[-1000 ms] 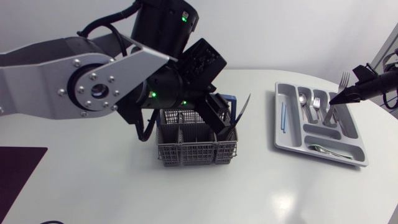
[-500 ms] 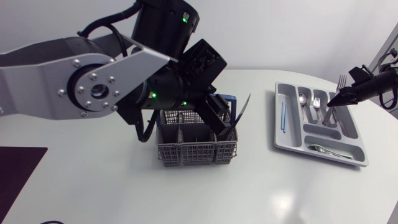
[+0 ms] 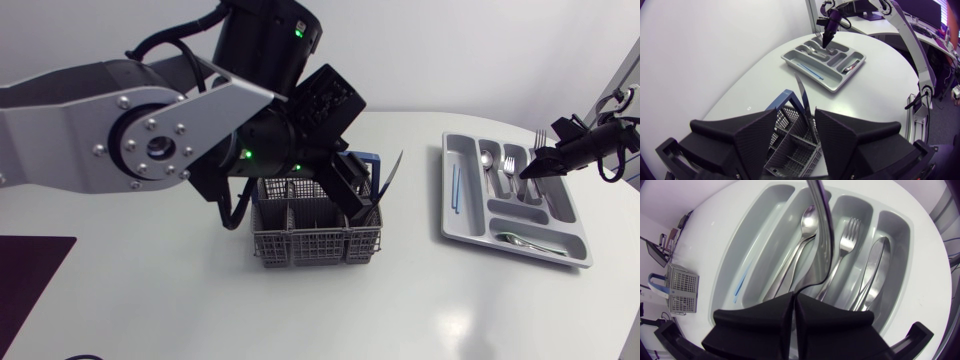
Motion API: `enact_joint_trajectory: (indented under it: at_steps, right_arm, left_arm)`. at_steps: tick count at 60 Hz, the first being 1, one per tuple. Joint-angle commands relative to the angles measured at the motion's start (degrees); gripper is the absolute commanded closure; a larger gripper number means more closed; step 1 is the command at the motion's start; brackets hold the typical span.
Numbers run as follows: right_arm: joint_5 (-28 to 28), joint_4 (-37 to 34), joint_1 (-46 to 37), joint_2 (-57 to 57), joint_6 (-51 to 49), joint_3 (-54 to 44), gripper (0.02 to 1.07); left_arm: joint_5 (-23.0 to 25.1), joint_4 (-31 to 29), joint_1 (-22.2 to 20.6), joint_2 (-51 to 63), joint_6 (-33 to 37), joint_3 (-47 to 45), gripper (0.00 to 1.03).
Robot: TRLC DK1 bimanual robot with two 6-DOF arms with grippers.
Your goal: Sort the cutlery from the basket into the organizer compartments.
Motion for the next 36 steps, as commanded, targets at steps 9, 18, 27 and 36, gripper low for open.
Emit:
enact_joint_trajectory:
  at_steps: [9,18,27,36]
  right_arm:
    - [0.6,-0.1,0.6,2.7,2.3,-0.6,1.01]
    - [0.8,1.0,0.4,3.5,3.6,0.2,1.01]
    - [0.9,1.4,0.4,4.7,5.0,1.4,0.98]
    - [1.7,3.2,0.2,5.0,6.6,1.3,0.97]
  left_arm:
    - [0.6,-0.5,-0.3,-0.2,-1.7,0.1,0.5]
    - [0.6,-0.5,-0.4,-0.2,-1.7,0.3,0.5]
    - [0.6,-0.6,-0.5,-0.2,-1.7,0.3,0.5]
    - [0.6,-0.6,-0.6,-0.1,-1.7,0.5,0.5]
